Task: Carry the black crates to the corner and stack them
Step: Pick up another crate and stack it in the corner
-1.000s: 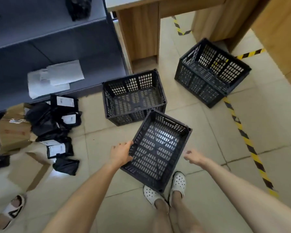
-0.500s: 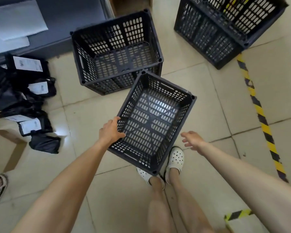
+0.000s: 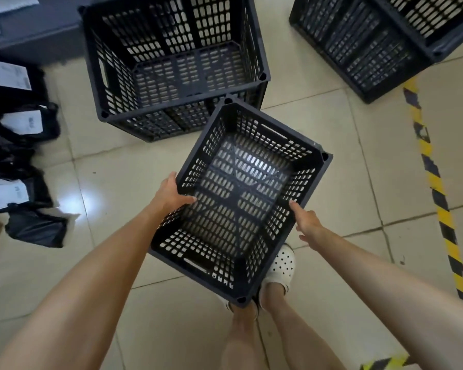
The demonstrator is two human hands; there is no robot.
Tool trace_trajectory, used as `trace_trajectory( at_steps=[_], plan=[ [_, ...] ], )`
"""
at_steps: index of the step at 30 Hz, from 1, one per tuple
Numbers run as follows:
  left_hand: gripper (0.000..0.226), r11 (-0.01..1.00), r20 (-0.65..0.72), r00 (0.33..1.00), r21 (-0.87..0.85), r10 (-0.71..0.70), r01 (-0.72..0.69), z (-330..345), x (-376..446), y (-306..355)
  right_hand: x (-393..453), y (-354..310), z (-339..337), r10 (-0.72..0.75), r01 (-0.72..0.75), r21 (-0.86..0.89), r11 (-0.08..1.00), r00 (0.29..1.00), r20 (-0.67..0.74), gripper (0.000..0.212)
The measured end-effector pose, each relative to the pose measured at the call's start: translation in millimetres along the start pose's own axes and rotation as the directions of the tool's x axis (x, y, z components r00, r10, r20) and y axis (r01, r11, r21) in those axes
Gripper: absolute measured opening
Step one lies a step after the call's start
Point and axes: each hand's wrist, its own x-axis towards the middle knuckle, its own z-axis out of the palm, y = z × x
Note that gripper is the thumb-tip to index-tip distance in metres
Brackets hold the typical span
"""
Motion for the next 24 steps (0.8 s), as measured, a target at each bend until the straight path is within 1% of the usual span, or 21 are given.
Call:
trace_trajectory(
  at_steps=[2,3,6,8,12,14,18,20,24],
  plan=[
    [0.084,0.999,0.028,0.999,-0.049,-0.018,0.019,2,10,2,12,0,0,0.006,-0.003,0.035,0.999,0.997,-0.073,0.083],
    [0.081,0.996,0.046,0.999,-0.083,-0.023,0.027,4,15,1,16,0,0,0.016,-0.011,0.063,0.998,0.997,-0.074,0.079],
    [0.084,0.988,0.047,0.997,-0.140,-0.059,0.065,6,21,-1,18,-2,2,0.053,-0.059,0.139,0.988,0.997,0.050,0.067],
    [0.085,0.979,0.046,0.993,-0.168,-0.108,0.114,4,22,-1,16,-2,-4,0.064,-0.080,0.155,0.985,0.993,0.104,0.059],
    [0.085,0.953,0.146,0.973,-0.222,-0.178,0.207,-3,0,-1,2,3,-19,0.079,-0.098,0.122,0.988,0.985,0.153,0.053],
    [0.087,0.950,0.145,0.973,-0.230,-0.182,0.212,-5,-18,-2,-11,4,-25,0.079,-0.095,0.105,0.990,0.986,0.148,0.051],
    [0.079,0.967,0.081,0.981,-0.173,-0.174,0.186,-19,-62,10,-50,-11,-43,0.055,-0.066,0.088,0.994,0.990,0.127,0.056],
    [0.079,0.980,0.059,0.985,-0.106,-0.163,0.169,-33,-85,21,-73,-20,-55,0.017,-0.024,0.058,0.998,0.994,0.111,0.058],
    [0.085,0.986,0.037,0.986,0.055,-0.162,0.160,-63,-132,43,-114,-37,-78,-0.081,0.085,-0.040,0.996,0.992,0.100,0.072]
  ],
)
